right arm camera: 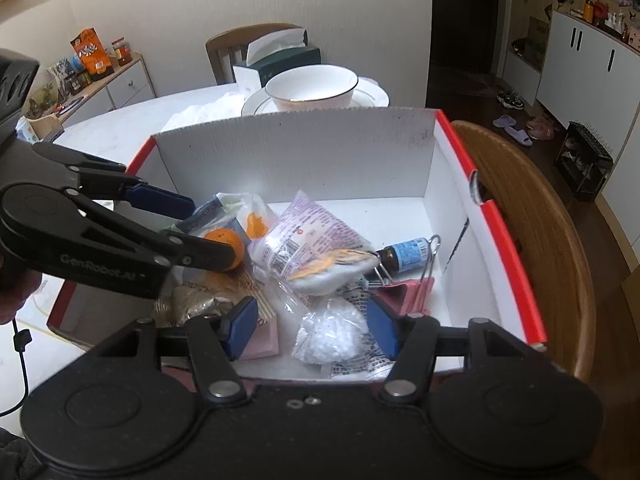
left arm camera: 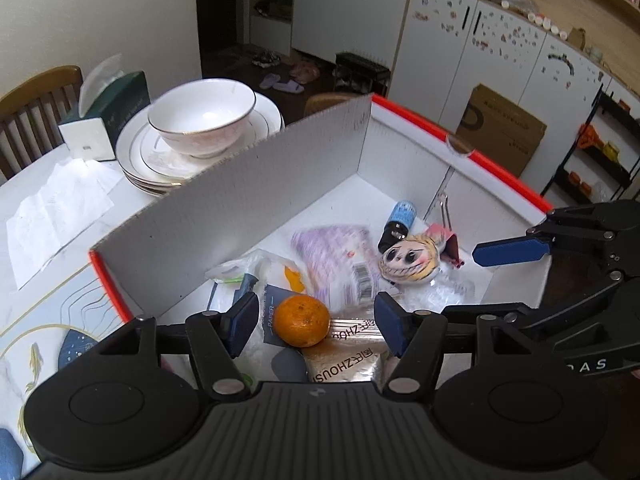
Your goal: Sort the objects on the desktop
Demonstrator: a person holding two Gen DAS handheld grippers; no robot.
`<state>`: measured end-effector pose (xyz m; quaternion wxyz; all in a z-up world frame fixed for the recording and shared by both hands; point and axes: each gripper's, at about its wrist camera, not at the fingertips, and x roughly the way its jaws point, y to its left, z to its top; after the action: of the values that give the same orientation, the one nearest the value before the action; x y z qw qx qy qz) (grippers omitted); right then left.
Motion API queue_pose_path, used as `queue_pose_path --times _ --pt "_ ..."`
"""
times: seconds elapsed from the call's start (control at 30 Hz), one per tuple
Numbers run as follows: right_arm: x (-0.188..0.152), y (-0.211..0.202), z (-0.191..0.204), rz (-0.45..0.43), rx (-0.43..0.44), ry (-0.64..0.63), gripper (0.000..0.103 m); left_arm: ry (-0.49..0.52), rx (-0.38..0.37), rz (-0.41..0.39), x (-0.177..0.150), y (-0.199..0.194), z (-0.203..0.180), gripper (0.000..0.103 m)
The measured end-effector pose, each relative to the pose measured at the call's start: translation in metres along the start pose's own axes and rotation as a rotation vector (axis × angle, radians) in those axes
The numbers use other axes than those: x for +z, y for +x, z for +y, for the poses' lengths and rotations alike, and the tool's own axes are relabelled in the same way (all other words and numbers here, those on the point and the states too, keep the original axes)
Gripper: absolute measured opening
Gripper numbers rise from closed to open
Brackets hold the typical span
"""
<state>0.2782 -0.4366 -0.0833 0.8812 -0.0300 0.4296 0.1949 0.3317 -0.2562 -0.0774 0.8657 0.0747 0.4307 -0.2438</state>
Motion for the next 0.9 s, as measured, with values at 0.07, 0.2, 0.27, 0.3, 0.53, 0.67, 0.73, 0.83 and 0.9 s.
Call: queue_pose_path --times 0.07,0.2,0.27,0.3,0.53,0.67,0.73,0.83,0.9 --pt "0.000 -0.004 -0.001 -0.008 -0.001 0.004 0.061 -0.008 0.004 -0.017 0.000 -0.006 -0.001 0.063" --pt "-0.001 -0.010 -0.001 -0.024 0.009 0.005 0.062 -0.014 0.006 -0.054 -0.005 -0.020 -0.003 0.063" --pt "-0.002 -0.014 0.000 -0.034 0.017 0.006 0.062 -0.013 0.009 -0.069 -0.007 -0.027 -0.005 0.063" --pt "-0.002 -0.016 0.001 -0.039 0.021 0.007 0.062 -0.013 0.009 -0.077 -0.009 -0.030 -0.006 0.063" --pt "-0.004 -0.033 0.008 -0.088 0.044 0.009 0.066 -0.014 0.019 -0.137 -0.019 -0.057 -0.013 0.071" --pt "-0.005 -0.042 0.013 -0.116 0.049 0.008 0.069 -0.026 0.013 -0.154 -0.025 -0.068 -0.014 0.073" --pt "-0.006 -0.045 0.016 -0.126 0.049 0.010 0.070 -0.027 0.015 -0.159 -0.027 -0.071 -0.015 0.074" --pt "-0.007 -0.050 0.019 -0.141 0.045 0.010 0.072 -0.034 0.017 -0.166 -0.032 -0.077 -0.015 0.075" --pt "-0.007 -0.052 0.021 -0.147 0.044 0.012 0.072 -0.040 0.019 -0.169 -0.036 -0.080 -0.015 0.078"
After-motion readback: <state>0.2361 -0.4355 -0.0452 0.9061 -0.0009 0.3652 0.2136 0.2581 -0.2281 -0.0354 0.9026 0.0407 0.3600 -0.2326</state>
